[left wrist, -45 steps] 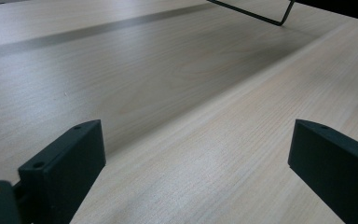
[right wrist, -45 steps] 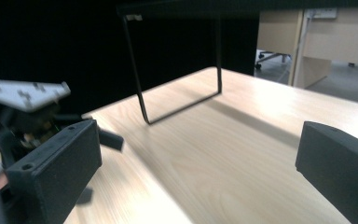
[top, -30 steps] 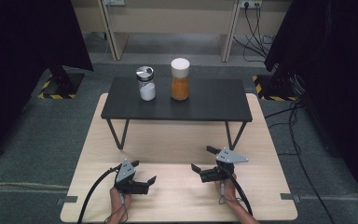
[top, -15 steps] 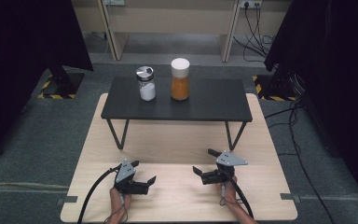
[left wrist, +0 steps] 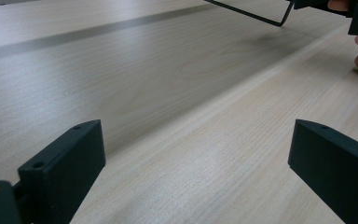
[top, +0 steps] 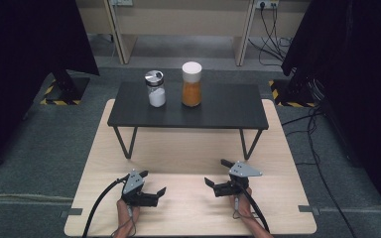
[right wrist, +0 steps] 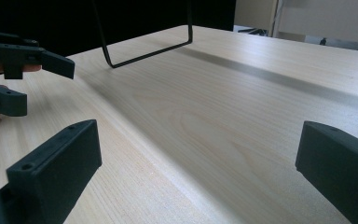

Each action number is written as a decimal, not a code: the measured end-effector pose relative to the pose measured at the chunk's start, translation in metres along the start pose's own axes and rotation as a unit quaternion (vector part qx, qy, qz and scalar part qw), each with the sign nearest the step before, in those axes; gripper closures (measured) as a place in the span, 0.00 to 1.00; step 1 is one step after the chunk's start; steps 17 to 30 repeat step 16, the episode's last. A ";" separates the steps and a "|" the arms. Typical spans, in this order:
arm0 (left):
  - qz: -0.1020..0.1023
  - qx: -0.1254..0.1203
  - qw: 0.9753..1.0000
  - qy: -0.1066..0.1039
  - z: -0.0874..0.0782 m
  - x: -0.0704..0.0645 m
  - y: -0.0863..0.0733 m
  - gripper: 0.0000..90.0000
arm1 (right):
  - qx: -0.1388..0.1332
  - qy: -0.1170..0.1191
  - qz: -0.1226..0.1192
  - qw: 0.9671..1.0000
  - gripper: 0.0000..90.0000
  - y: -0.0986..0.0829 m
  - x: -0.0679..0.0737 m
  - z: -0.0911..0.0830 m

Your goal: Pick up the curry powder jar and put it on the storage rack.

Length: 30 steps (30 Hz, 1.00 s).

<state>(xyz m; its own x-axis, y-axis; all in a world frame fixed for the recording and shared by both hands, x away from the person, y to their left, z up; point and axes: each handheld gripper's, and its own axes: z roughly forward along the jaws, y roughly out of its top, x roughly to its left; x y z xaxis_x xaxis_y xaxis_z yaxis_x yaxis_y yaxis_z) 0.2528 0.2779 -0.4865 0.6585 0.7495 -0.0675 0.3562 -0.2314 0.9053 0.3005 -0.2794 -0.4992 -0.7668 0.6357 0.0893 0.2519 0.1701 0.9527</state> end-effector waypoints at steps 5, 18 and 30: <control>0.000 0.000 1.000 0.000 0.000 0.000 0.000 0.03 | 0.001 -0.001 0.000 1.000 0.00 0.000 0.000 0.000; 0.000 0.000 1.000 0.000 0.000 0.000 0.000 0.03 | 0.002 -0.002 -0.001 1.000 0.00 0.000 0.000 0.000; 0.000 0.000 1.000 0.000 0.000 0.000 0.000 0.03 | 0.002 -0.002 -0.001 1.000 0.00 0.000 0.000 0.000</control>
